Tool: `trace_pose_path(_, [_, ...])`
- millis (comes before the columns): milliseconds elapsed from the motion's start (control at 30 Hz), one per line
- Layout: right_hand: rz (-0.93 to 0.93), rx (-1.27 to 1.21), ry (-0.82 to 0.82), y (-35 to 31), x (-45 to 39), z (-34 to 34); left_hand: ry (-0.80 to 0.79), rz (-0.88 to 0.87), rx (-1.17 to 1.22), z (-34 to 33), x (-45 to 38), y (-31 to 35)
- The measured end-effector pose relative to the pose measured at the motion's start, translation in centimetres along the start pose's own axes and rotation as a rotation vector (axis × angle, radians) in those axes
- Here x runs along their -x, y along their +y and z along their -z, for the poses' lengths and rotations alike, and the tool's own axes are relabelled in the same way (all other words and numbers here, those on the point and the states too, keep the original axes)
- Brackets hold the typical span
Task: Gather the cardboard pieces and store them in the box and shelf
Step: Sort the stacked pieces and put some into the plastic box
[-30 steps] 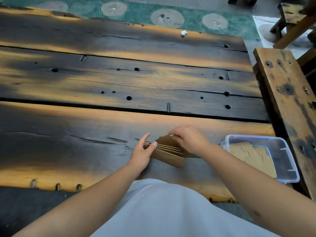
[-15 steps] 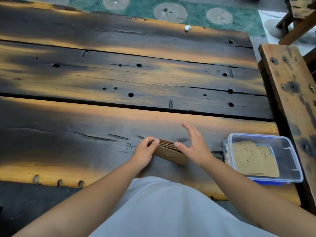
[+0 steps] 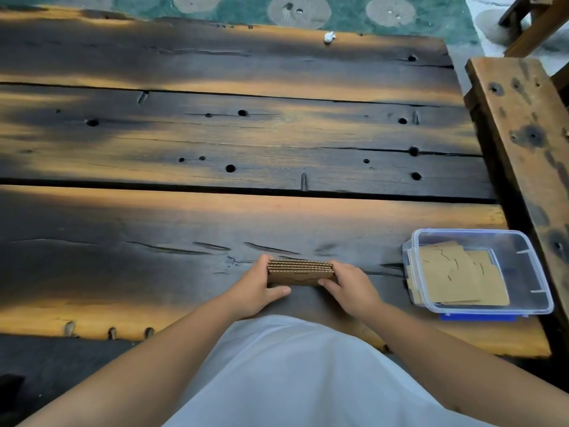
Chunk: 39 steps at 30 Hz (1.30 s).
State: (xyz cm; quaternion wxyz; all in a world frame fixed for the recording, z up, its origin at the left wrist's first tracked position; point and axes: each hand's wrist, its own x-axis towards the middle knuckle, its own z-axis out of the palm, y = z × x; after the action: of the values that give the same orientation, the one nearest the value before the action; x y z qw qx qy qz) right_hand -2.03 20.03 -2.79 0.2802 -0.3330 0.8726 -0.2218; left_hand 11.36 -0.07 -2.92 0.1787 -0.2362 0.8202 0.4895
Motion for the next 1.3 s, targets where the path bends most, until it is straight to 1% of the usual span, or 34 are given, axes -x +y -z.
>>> trace_pose_path(67, [-0.017, 0.030, -0.049, 0.2, -0.3, 0.0, 0.071, -0.016, -0.121, -0.5, 0.0, 0.0])
trace_pose_path(167, [-0.086, -0.006, -0.071, 0.0, -0.4, -0.4, 0.141, -0.013, -0.116, -1.2, -0.1, 0.4])
trace_pose_path(333, [-0.096, -0.128, -0.064, -0.2, -0.4, 0.3, 0.154, 0.012, -0.166, -0.7, -0.2, 0.6])
trace_pose_path(467, [-0.128, -0.224, -0.053, 0.2, 0.7, 1.7, 0.134, -0.020, -0.099, -0.5, 0.2, 1.8])
trace_pose_path(600, [-0.183, -0.329, 0.047, 0.6, 2.3, 2.7, 0.170, -0.024, -0.026, -1.3, 0.2, 3.7])
trace_pose_path(700, [-0.196, -0.374, 0.150, 1.4, 3.6, 3.3, 0.161, -0.041, 0.021, -2.2, 0.2, 5.5])
trace_pose_path(767, [-0.213, -0.396, 0.214, 2.0, 4.5, 3.8, 0.141, -0.059, -0.011, -2.8, 0.0, 6.7])
trace_pose_path(900, [-0.268, -0.416, 0.286, 3.6, 6.5, 4.8, 0.114, -0.092, -0.085, -4.4, -0.4, 8.6])
trace_pose_path(1067, [-0.365, -0.427, 0.420, 5.4, 8.9, 5.8, 0.160, -0.163, -0.132, -6.8, -1.3, 10.9])
trace_pose_path(1167, [-0.432, -0.495, 0.495, 6.2, 10.2, 5.7, 0.158, -0.187, -0.097, -7.9, -2.0, 12.2])
trace_pose_path(1300, [-0.529, -0.547, 0.570, 6.8, 11.6, 5.8, 0.102, -0.262, -0.071, -8.5, -2.5, 13.5])
